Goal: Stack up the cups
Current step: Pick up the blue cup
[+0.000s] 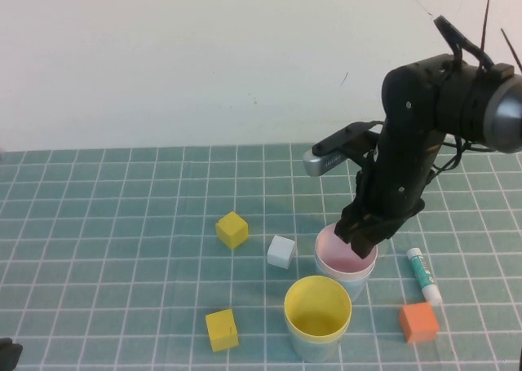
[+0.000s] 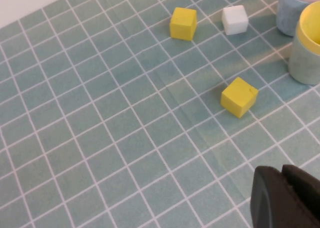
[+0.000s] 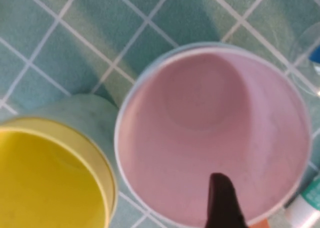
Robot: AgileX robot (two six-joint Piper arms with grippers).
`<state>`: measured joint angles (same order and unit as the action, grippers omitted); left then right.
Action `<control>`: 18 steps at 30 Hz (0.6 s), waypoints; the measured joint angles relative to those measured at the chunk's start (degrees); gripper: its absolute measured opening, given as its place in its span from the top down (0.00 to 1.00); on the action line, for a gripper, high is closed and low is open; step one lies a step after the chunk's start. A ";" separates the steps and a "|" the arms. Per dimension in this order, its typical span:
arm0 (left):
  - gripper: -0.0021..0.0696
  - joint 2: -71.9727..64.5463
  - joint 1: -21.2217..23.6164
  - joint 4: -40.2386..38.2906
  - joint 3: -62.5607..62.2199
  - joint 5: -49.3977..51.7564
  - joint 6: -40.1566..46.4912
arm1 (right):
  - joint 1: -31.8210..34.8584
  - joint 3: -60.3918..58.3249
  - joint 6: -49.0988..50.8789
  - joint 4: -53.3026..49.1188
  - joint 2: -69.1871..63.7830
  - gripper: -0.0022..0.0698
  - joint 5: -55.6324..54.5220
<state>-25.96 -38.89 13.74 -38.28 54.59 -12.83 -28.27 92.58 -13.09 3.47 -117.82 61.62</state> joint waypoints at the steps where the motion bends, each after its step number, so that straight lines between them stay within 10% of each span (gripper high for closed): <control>1: 0.97 0.00 0.00 0.27 0.00 0.00 0.00 | 0.00 0.00 0.10 0.10 -0.33 0.42 -0.28; 9: 0.97 0.00 0.00 0.73 0.00 0.00 -0.22 | 0.00 0.00 -0.84 2.79 -5.85 0.47 -2.65; 18: 0.97 0.00 0.00 0.86 0.00 0.00 -0.59 | 0.12 0.00 -4.48 2.90 -6.33 0.91 -1.82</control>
<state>-25.96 -38.89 14.60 -38.28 54.59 -13.42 -28.15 92.58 -17.57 6.38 -124.15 59.80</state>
